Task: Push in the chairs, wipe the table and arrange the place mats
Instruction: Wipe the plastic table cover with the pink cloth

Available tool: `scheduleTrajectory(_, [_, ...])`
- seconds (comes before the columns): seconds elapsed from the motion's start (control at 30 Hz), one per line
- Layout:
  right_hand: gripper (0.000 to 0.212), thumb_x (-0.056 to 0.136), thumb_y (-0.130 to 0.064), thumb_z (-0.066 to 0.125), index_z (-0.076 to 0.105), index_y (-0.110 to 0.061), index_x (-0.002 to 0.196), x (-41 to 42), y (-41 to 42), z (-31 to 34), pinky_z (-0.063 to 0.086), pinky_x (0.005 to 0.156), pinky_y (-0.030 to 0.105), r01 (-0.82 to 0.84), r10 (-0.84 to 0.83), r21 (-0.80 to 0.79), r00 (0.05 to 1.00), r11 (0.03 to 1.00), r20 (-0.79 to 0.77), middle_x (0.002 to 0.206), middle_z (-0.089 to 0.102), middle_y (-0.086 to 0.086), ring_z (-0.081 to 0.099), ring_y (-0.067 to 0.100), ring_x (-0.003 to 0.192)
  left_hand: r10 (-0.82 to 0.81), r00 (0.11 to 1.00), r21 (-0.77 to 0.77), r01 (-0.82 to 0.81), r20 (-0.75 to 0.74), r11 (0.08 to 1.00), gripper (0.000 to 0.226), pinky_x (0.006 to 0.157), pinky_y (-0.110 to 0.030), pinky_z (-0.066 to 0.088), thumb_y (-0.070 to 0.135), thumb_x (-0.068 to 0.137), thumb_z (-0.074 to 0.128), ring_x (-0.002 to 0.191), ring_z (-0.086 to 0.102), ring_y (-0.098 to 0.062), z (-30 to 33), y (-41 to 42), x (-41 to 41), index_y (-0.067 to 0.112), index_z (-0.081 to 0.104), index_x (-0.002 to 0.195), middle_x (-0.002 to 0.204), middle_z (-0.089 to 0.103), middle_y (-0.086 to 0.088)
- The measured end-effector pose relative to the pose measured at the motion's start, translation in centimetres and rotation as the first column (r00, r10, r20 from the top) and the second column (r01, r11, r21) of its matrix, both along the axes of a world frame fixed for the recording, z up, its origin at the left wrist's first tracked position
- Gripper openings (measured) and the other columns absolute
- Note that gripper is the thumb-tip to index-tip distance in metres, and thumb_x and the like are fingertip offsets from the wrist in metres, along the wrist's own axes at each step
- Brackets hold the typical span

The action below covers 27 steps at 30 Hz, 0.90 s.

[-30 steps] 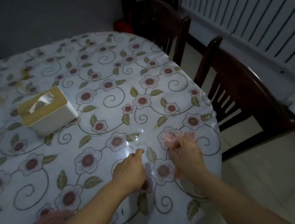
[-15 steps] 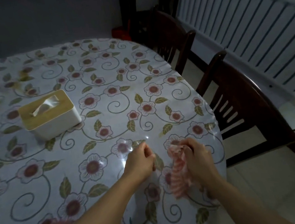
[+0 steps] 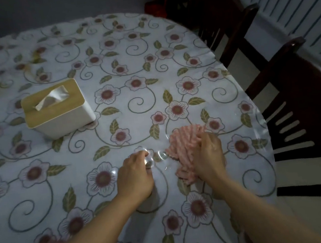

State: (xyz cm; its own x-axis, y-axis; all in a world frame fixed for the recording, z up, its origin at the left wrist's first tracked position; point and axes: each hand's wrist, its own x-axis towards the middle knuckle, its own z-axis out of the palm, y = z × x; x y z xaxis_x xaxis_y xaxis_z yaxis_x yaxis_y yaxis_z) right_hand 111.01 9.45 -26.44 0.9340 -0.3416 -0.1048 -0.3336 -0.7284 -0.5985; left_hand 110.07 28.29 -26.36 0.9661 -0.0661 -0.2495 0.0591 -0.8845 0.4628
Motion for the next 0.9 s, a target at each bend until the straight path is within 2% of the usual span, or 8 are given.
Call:
scheduleTrajectory(0.1, [0.042, 0.09, -0.01, 0.045, 0.042, -0.005, 0.131, 2.6, 0.7, -2.8, 0.03, 0.106, 0.035, -0.217, 0.218, -0.153, 0.976, 0.964, -0.011, 0.136, 0.043, 0.017, 0.038, 0.031, 0.125, 0.026, 0.998, 0.098, -0.033, 0.064, 0.995, 0.041, 0.093, -0.042, 0.039, 0.014, 0.085, 0.052, 0.116, 0.048, -0.025, -1.0, 0.4, 0.5, 0.021, 0.046, 0.124, 0.129, 0.053, -0.001])
scheduleTrajectory(0.17, [0.055, 0.094, -0.024, 0.038, 0.02, -0.009, 0.144, 2.7, 2.3, -5.2, 0.013, 0.118, 0.042, -0.331, 0.315, -0.305, 0.944, 0.893, -0.102, 0.152, 0.02, 0.018, 0.016, 0.033, 0.141, 0.041, 0.997, 0.141, -0.05, 0.068, 0.989, 0.04, 0.096, -0.044, 0.037, 0.014, 0.086, 0.052, 0.118, 0.047, -0.024, -1.7, 0.7, 0.5, 0.02, 0.046, 0.125, 0.128, 0.053, -0.001])
scheduleTrajectory(0.27, [0.064, 0.092, -0.024, 0.044, 0.017, -0.012, 0.149, -0.3, 5.5, -6.9, 0.01, 0.117, 0.051, -0.385, 0.398, -0.323, 0.917, 0.865, -0.026, 0.156, 0.012, 0.02, 0.009, 0.037, 0.144, 0.021, 0.997, 0.179, -0.035, 0.08, 0.983, 0.039, 0.096, -0.044, 0.035, 0.014, 0.087, 0.049, 0.123, 0.045, -0.023, -2.5, 0.7, -0.1, 0.018, 0.046, 0.126, 0.132, 0.052, -0.002])
scheduleTrajectory(0.4, [0.055, 0.093, -0.02, 0.038, 0.027, -0.01, 0.147, -5.0, 6.9, -8.0, 0.017, 0.117, 0.05, -0.701, 0.743, -0.264, 0.66, 0.663, 0.114, 0.156, 0.019, 0.011, 0.01, 0.031, 0.146, 0.081, 0.994, 0.17, -0.092, 0.069, 0.981, 0.039, 0.103, -0.046, 0.031, 0.021, 0.091, 0.044, 0.13, 0.04, -0.021, -2.7, 0.1, -0.2, 0.02, 0.045, 0.13, 0.139, 0.047, -0.001])
scheduleTrajectory(0.53, [0.08, 0.086, -0.022, 0.052, 0.004, -0.021, 0.15, 0.1, -0.7, -8.1, 0.018, 0.115, 0.055, -0.555, 0.609, -0.509, 0.79, 0.658, -0.075, 0.158, 0.009, 0.018, 0.006, 0.038, 0.144, 0.156, 0.985, 0.124, -0.165, 0.075, 0.979, 0.04, 0.097, -0.045, 0.037, 0.01, 0.087, 0.051, 0.121, 0.047, -0.025, -2.5, -0.1, 0.4, 0.019, 0.049, 0.126, 0.131, 0.053, -0.003])
scheduleTrajectory(0.7, [0.059, 0.097, -0.049, 0.027, 0.02, -0.023, 0.149, 6.3, -4.7, -7.7, 0.004, 0.116, 0.056, -0.233, 0.195, -0.43, 0.972, 0.872, -0.131, 0.157, 0.009, 0.021, 0.005, 0.039, 0.144, 0.109, 0.989, 0.169, -0.125, 0.1, 0.978, 0.041, 0.091, -0.042, 0.044, 0.007, 0.084, 0.054, 0.115, 0.05, -0.026, -2.5, -0.1, 0.4, 0.016, 0.052, 0.124, 0.128, 0.053, -0.002])
scheduleTrajectory(0.77, [0.056, 0.097, -0.048, 0.024, 0.019, -0.027, 0.149, 5.7, -1.2, -8.0, -0.001, 0.115, 0.054, -0.297, 0.287, -0.413, 0.954, 0.861, -0.086, 0.158, 0.005, 0.019, -0.001, 0.038, 0.144, 0.105, 0.99, 0.149, -0.119, 0.097, 0.982, 0.042, 0.09, -0.04, 0.043, 0.005, 0.085, 0.052, 0.114, 0.05, -0.027, -2.6, 0.1, 0.2, 0.015, 0.05, 0.125, 0.128, 0.054, -0.004])
scheduleTrajectory(0.9, [0.054, 0.098, -0.041, 0.019, 0.013, -0.028, 0.15, 0.6, 5.6, -8.4, 0.0, 0.116, 0.054, -0.615, 0.672, -0.373, 0.74, 0.695, 0.033, 0.16, -0.002, 0.01, -0.012, 0.032, 0.145, 0.115, 0.989, 0.048, -0.12, 0.089, 0.992, 0.041, 0.088, -0.041, 0.045, 0.004, 0.086, 0.049, 0.112, 0.054, -0.028, -2.1, 0.9, -0.5, 0.014, 0.047, 0.126, 0.122, 0.06, -0.009])
